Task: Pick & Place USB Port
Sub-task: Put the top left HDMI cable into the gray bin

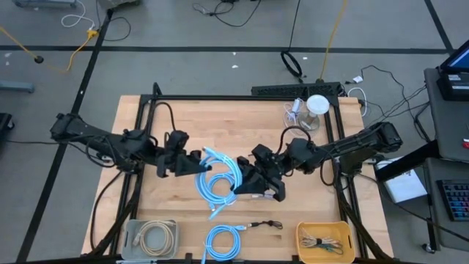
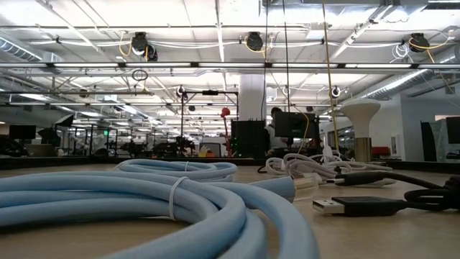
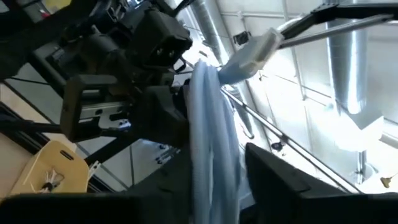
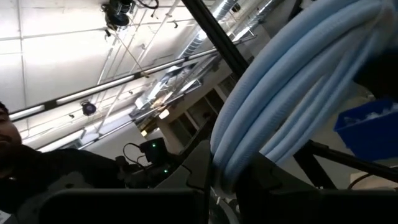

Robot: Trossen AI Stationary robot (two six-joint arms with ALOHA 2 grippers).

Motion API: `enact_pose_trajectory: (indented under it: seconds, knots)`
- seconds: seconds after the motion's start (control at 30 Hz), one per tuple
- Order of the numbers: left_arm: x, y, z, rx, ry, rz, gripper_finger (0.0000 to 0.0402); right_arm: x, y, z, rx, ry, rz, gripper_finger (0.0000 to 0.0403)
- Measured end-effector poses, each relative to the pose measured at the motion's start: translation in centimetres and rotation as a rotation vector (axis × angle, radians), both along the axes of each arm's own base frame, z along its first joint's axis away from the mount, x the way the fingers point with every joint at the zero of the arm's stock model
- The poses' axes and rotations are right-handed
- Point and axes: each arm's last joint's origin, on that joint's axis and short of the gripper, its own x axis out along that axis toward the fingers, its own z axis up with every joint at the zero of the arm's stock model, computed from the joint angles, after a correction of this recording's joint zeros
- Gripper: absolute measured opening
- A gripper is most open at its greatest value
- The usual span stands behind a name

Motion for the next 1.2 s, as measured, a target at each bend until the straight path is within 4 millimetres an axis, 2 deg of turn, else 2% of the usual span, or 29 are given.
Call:
enact_pose_trajectory:
  seconds: [0.1,0.23,0.33,0.47,0.6,0.73,0.9,1.0,1.1,1.2]
  knots:
    - [-0.1,0.0,0.1,-0.004,-0.009,-0.001,0.0061,0.0,0.0,-0.1,0.004,0.016,-0.001,0.0033]
    - [-0.2,-0.2,0.1,-0.025,0.006,0.006,0.0057,0.1,-0.1,-0.3,0.037,0.039,-0.035,0.0035]
    - [-0.6,-1.3,0.0,-0.067,0.029,0.054,0.0057,0.1,-0.2,-0.5,0.063,0.061,-0.055,0.0077]
    - [-1.7,-3.6,-0.3,-0.152,0.090,0.181,0.0057,0.2,-0.4,-0.6,0.104,0.107,-0.126,0.0149]
    - [-4.1,-6.7,-0.5,-0.260,0.153,0.352,0.0057,0.0,-0.7,-0.9,0.067,0.172,-0.193,0.0203]
    - [-6.6,-9.6,-1.2,-0.318,0.219,0.528,0.0057,0.4,-1.1,-1.8,0.027,0.249,-0.232,0.0232]
    - [-9.2,-13.6,-2.0,-0.412,0.288,0.656,0.0057,0.6,-2.1,-2.1,0.019,0.279,-0.267,0.0241]
    - [-9.3,-15.6,-1.7,-0.394,0.300,0.665,0.0057,0.7,-2.9,-2.1,0.025,0.279,-0.290,0.0238]
    - [-8.5,-16.8,-1.0,-0.342,0.304,0.690,0.0057,1.2,-3.8,-2.1,0.079,0.280,-0.300,0.0238]
    - [-7.3,-17.8,-0.4,-0.282,0.306,0.725,0.0057,2.4,-4.3,-3.1,0.147,0.282,-0.267,0.0242]
